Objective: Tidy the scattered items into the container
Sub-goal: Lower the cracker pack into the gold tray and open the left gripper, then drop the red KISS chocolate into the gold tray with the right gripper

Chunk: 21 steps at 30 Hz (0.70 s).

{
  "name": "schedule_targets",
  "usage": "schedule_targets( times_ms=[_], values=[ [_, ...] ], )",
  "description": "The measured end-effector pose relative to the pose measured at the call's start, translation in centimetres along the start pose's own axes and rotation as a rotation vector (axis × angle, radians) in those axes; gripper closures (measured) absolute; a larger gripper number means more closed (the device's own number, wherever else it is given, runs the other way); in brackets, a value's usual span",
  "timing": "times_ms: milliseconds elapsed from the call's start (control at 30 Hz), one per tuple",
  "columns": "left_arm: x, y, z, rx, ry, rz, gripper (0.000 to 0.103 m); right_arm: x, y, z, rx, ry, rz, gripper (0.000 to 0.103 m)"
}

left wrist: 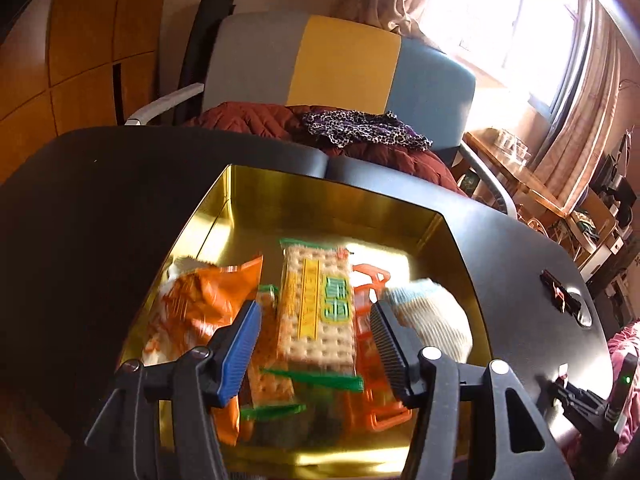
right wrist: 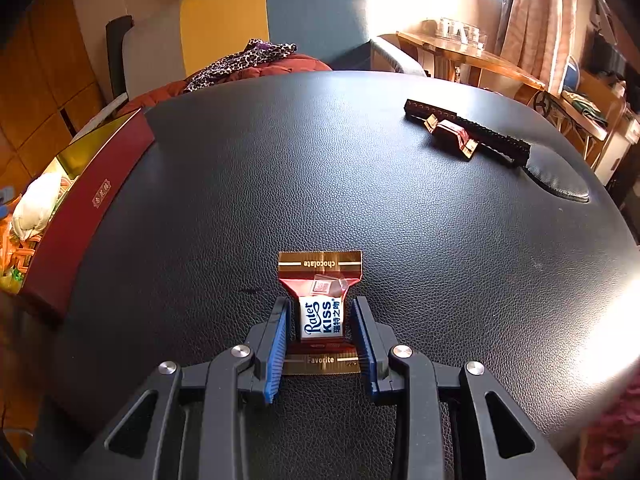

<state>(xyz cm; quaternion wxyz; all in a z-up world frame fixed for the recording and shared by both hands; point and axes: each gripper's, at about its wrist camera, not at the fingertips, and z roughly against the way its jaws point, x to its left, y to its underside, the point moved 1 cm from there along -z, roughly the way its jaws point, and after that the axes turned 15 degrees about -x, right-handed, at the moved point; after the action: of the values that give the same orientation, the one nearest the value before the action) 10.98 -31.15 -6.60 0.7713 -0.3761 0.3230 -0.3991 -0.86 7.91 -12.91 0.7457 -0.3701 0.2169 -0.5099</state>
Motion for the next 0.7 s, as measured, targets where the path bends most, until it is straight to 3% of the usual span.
schedule_targets(
  times_ms=[167, 400, 500, 600, 700],
  values=[
    [-0.3, 2.1, 2.3, 0.002, -0.011, -0.039, 0.045, 0.2, 0.1, 0.1, -0.013, 0.006, 0.007, 0.071],
    [-0.3, 4.5, 3.1, 0.064, 0.000, -0.042, 0.044, 0.3, 0.3, 0.3, -0.033, 0.017, 0.016, 0.071],
    [-0.2, 4.8, 3.2, 0.069, 0.001, -0.037, 0.043, 0.6, 0.1, 0.3, -0.029, 0.035, 0.020, 0.071],
    [-0.2, 4.8, 3.4, 0.064, 0.008, -0.032, 0.043, 1.4, -0.3, 0.3, -0.022, 0.055, 0.037, 0.078],
    [-0.3, 4.7, 3.7, 0.060, 0.013, -0.035, 0.043, 2.8, -0.9, 0.1, -0.013, 0.020, 0.044, 0.079]
  ],
)
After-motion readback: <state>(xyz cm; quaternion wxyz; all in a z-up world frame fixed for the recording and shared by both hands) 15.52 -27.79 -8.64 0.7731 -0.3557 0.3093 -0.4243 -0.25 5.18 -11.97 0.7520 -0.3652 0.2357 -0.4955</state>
